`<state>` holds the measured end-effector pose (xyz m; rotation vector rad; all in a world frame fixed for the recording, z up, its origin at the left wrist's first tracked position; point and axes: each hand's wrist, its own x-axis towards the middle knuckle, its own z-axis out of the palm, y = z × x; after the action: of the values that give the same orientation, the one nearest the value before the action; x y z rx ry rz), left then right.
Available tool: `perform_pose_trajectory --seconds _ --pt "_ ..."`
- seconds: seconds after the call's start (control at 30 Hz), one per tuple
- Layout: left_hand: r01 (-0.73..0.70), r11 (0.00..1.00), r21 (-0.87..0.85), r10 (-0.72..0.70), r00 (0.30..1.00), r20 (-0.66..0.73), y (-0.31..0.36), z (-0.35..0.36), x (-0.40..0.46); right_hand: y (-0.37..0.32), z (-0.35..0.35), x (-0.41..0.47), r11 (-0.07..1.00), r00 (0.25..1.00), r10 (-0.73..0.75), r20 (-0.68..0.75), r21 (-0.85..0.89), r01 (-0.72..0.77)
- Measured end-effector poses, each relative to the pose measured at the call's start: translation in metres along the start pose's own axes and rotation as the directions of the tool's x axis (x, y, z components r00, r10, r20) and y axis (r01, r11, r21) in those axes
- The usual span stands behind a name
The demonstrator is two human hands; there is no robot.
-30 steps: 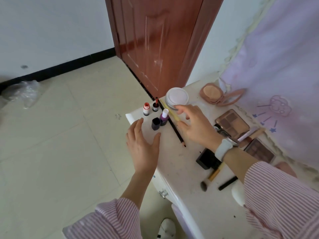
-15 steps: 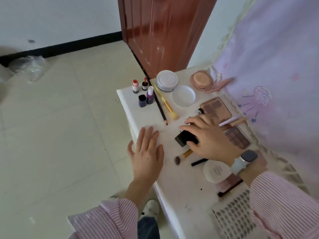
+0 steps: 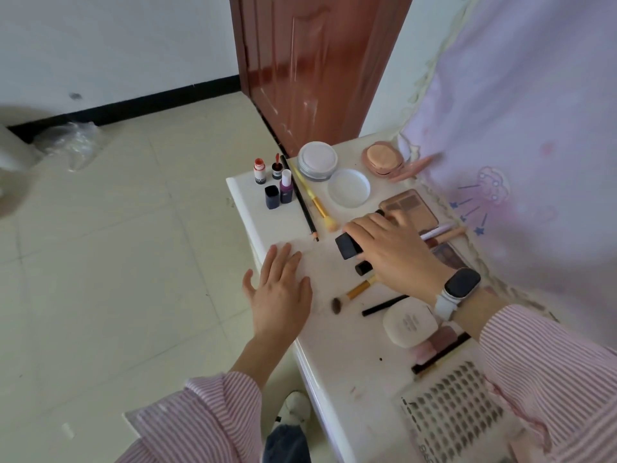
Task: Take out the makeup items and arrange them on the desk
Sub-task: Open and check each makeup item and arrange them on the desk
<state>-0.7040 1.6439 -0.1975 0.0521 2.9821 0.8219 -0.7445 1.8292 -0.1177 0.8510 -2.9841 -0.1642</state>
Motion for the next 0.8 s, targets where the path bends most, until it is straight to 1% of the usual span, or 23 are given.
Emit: perform_pose_trajectory --seconds 0.03,0.07,0.1,0.13,0.17,0.2,0.23,0.3,0.33,0.37,0.4,0.5,0.63,0.73,0.8 --pt "0.005 0.999 -0.044 -0.006 1.0 -0.023 0.003 -0.003 -0.001 0.001 -0.005 -0.002 0.994 0.997 0.056 -0.045 0.093 -0.052" --pt "-0.009 0.993 -0.115 0.001 0.998 -0.064 0.008 -0.008 -0.002 0.001 -0.012 -0.004 0.963 0.985 0.145 -0.088 0.239 -0.12" --pt "-0.044 0.977 -0.209 0.022 0.994 -0.106 0.015 -0.013 -0.003 -0.001 -0.019 -0.005 0.888 0.96 0.258 -0.11 0.419 -0.191" --pt "-0.084 0.947 -0.309 0.048 0.991 -0.123 0.023 -0.017 -0.004 -0.003 -0.026 -0.007 0.767 0.924 0.367 -0.107 0.598 -0.235" --pt "-0.125 0.913 -0.389 0.087 0.99 -0.114 0.031 -0.022 -0.006 -0.005 -0.033 -0.009 0.62 0.89 0.45 -0.081 0.745 -0.246" --pt "-0.165 0.887 -0.432 0.135 0.986 -0.099 0.039 -0.025 -0.008 -0.009 -0.039 -0.012 0.469 0.864 0.503 -0.036 0.851 -0.237" --pt "-0.2 0.867 -0.456 0.18 0.98 -0.086 0.045 -0.028 -0.009 -0.014 -0.044 -0.015 0.329 0.849 0.528 0.012 0.919 -0.218" --pt "-0.235 0.832 -0.502 0.235 0.97 -0.064 0.051 -0.032 -0.008 -0.026 -0.048 -0.019 0.084 0.844 0.526 0.107 0.981 -0.177" --pt "-0.244 0.823 -0.513 0.249 0.967 -0.061 0.052 -0.034 -0.006 -0.032 -0.049 -0.02 -0.01 0.843 0.516 0.149 0.986 -0.167" --pt "-0.251 0.822 -0.511 0.257 0.965 -0.062 0.051 -0.036 -0.005 -0.037 -0.049 -0.02 -0.056 0.838 0.516 0.177 0.983 -0.173" --pt "-0.252 0.829 -0.499 0.257 0.965 -0.06 0.05 -0.037 -0.005 -0.039 -0.048 -0.019 -0.048 0.827 0.528 0.192 0.979 -0.196" --pt "-0.251 0.861 -0.441 0.241 0.967 -0.08 0.05 -0.037 -0.007 -0.038 -0.045 -0.016 0.093 0.796 0.563 0.222 0.94 -0.329" --pt "-0.199 0.887 -0.416 0.176 0.98 -0.093 0.055 -0.04 -0.008 -0.037 -0.041 -0.015 0.14 0.766 0.576 0.286 0.889 -0.437" --pt "-0.214 0.894 -0.393 0.194 0.977 -0.09 0.051 -0.041 -0.004 -0.036 -0.038 -0.014 0.158 0.758 0.554 0.344 0.851 -0.501" --pt "-0.222 0.897 -0.382 0.202 0.975 -0.093 0.048 -0.042 -0.002 -0.036 -0.036 -0.014 0.167 0.76 0.544 0.356 0.841 -0.515"
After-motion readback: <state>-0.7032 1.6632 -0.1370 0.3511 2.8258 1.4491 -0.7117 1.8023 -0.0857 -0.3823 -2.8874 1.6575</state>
